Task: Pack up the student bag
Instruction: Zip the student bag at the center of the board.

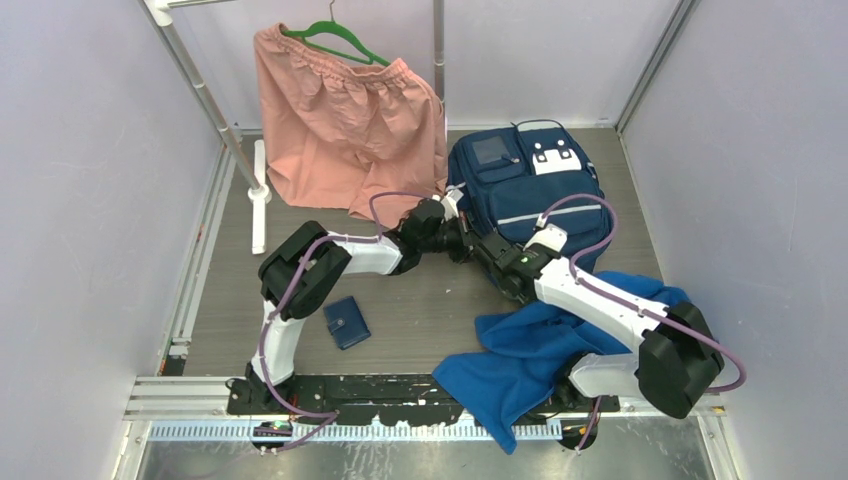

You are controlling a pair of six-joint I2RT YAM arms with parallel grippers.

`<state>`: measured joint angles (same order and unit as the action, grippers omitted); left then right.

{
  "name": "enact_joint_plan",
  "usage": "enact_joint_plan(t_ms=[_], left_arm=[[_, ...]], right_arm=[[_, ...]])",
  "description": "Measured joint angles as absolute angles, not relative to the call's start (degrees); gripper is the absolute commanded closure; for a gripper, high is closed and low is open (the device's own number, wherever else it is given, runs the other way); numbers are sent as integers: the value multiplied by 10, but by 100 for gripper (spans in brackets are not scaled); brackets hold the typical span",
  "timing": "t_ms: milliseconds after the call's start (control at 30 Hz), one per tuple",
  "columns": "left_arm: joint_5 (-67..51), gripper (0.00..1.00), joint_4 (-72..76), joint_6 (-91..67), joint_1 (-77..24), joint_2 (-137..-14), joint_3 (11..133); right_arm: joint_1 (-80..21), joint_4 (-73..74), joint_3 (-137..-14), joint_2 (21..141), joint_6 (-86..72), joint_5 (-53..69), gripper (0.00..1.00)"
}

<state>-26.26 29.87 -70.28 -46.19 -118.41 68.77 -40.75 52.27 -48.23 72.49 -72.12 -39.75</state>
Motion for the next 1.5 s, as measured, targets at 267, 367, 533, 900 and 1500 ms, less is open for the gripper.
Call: enact_joint_plan(t_ms=[267, 367, 533, 900, 1500], left_arm=[[-267, 100, 303, -706, -460, -1188, 688], [-268, 100, 303, -706, -460, -1188, 688], [-269, 100, 306, -710, -459, -1188, 687], [-271, 100, 306, -716, -457, -1189, 687], [-273, 100, 307, -716, -457, -1189, 687]], right_arm=[[-413, 503, -469, 724, -706, -381, 68], [-419, 496, -467, 722, -702, -378, 67], [-433, 476, -461, 693, -694, -373, 61], [-436, 422, -404, 691, -690, -354, 56], [-406, 304, -305, 596, -657, -322, 67]])
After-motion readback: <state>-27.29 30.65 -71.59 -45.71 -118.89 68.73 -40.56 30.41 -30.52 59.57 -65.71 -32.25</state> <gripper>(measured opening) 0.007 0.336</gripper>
